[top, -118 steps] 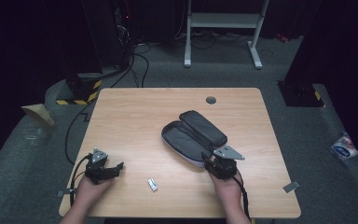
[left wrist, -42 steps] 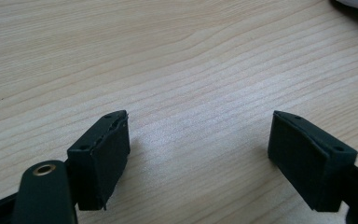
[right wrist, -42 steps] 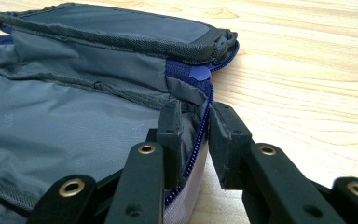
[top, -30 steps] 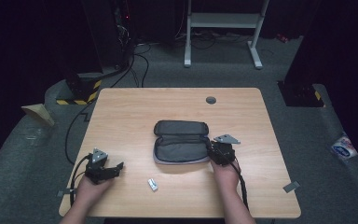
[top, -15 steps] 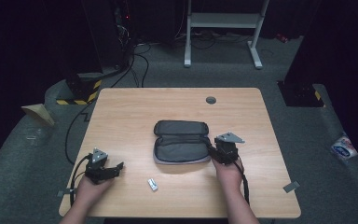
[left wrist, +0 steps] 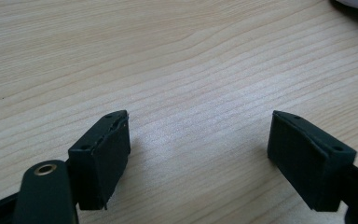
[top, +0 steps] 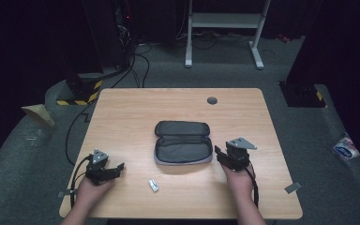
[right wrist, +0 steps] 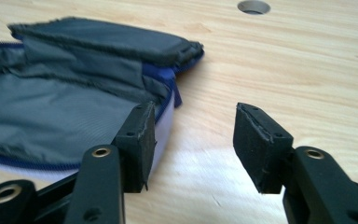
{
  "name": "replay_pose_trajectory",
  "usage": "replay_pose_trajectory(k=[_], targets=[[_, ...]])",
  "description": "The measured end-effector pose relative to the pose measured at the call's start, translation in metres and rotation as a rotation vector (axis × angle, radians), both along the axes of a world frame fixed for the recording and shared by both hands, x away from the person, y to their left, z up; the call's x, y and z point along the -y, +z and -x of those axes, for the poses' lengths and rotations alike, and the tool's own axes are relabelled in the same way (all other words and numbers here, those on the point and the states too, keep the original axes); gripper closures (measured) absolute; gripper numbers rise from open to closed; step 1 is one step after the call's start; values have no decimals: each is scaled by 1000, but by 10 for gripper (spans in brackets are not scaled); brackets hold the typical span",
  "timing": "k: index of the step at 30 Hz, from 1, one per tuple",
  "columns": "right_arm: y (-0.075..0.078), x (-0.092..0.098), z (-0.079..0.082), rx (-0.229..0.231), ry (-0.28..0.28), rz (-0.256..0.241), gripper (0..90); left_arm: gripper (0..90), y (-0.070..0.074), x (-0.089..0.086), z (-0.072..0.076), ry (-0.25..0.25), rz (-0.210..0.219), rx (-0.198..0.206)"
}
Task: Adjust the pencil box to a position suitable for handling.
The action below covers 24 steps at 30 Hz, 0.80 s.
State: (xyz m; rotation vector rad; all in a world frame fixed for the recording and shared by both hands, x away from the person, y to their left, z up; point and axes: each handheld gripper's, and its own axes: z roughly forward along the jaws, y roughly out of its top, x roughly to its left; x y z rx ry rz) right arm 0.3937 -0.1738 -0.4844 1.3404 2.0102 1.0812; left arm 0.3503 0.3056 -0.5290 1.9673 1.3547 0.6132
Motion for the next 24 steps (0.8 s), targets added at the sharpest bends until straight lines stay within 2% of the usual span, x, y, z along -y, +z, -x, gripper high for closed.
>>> replay_pose_trajectory(k=[4, 10, 13, 14, 15, 17, 24], targets=[[-7, 11, 11, 0, -10, 11, 431, 240, 0, 0, 1, -10, 5, 3], [-16, 26, 21, -24, -20, 33, 382, 255, 0, 0, 1, -10, 5, 6], [-22, 37, 28, -51, -37, 40, 357, 277, 0, 0, 2, -17, 5, 10], [-27, 42, 32, -77, -45, 54, 346, 293, 0, 1, 3, -19, 8, 12], [-27, 42, 32, -77, -45, 54, 346, 302, 0, 1, 3, -19, 8, 12], [-32, 47, 39, -105, -49, 81, 331, 323, 0, 1, 5, -26, 9, 15], [-39, 50, 44, -130, -72, 89, 303, 348, 2, 2, 6, -29, 6, 3]])
